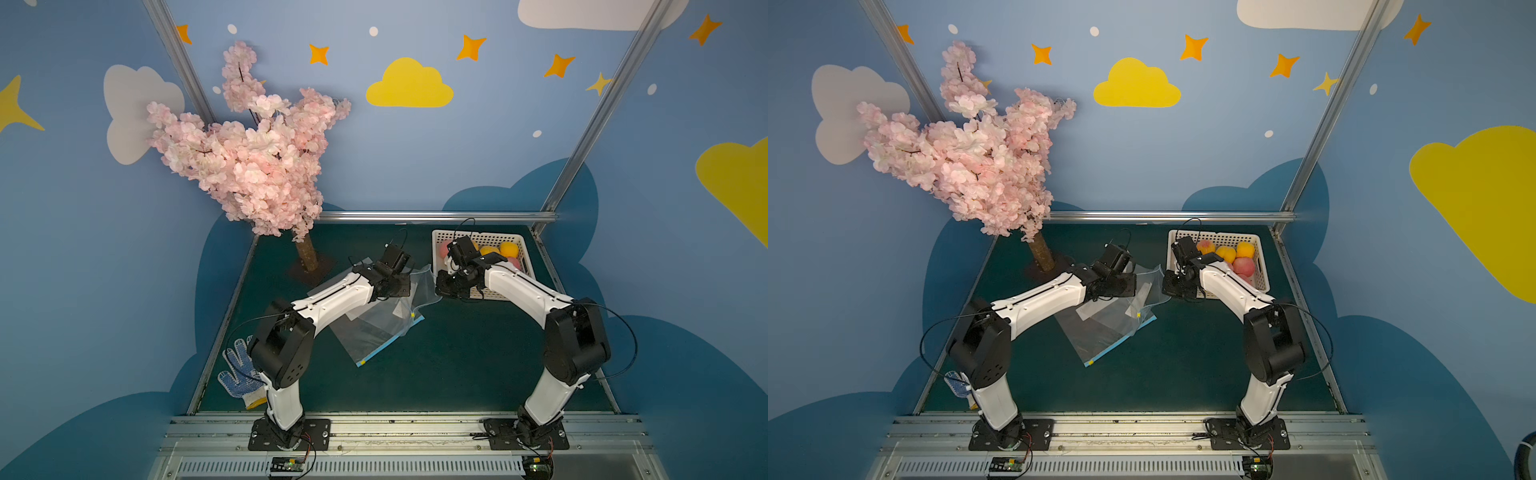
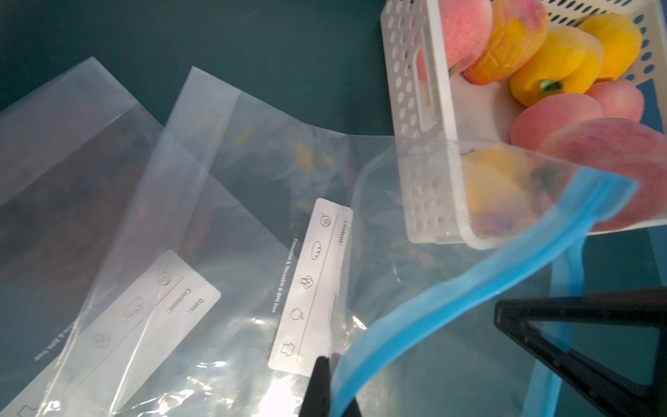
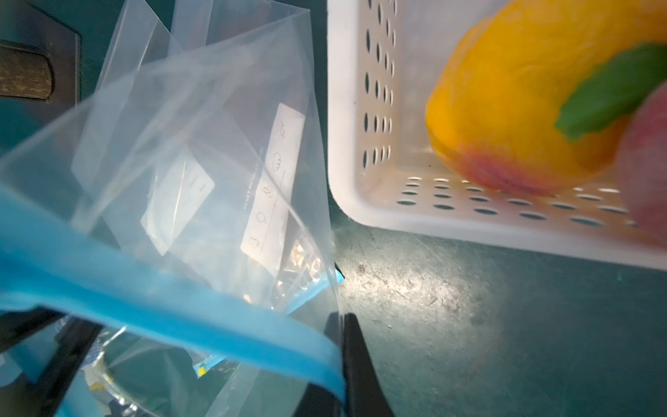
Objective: Place the peach in a zip-top bag and seal the zipper
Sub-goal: Open the zipper food storage bag.
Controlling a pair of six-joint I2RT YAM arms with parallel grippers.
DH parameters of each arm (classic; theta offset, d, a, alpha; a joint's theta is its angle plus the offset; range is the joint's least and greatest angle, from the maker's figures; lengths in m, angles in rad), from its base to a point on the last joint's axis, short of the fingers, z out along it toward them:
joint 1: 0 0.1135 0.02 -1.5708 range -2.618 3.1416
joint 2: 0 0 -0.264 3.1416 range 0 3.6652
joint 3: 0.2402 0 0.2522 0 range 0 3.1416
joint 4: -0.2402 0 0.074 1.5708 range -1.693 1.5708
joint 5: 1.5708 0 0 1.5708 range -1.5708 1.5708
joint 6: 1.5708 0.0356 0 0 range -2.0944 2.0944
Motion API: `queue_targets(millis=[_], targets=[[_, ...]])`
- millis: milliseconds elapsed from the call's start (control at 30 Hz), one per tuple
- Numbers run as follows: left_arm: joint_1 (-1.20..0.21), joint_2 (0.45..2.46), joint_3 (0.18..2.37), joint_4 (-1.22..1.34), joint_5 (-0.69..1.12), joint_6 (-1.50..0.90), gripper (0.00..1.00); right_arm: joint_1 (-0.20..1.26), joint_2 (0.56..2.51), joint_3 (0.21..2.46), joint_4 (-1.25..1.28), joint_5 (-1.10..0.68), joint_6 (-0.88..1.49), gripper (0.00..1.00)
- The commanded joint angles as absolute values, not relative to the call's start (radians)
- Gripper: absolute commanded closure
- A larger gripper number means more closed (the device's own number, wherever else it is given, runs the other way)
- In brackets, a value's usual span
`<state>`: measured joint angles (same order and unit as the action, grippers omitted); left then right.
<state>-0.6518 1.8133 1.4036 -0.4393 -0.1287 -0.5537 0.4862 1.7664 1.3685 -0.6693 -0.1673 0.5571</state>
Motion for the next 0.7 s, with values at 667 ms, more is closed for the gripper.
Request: queue_targets(millis=[667], targets=[[-0.750, 1.600, 1.832, -0.781, -0.508, -0.141, 0.97, 0.517, 1.592, 1.543, -0.666, -0.248, 0.566, 0.98]])
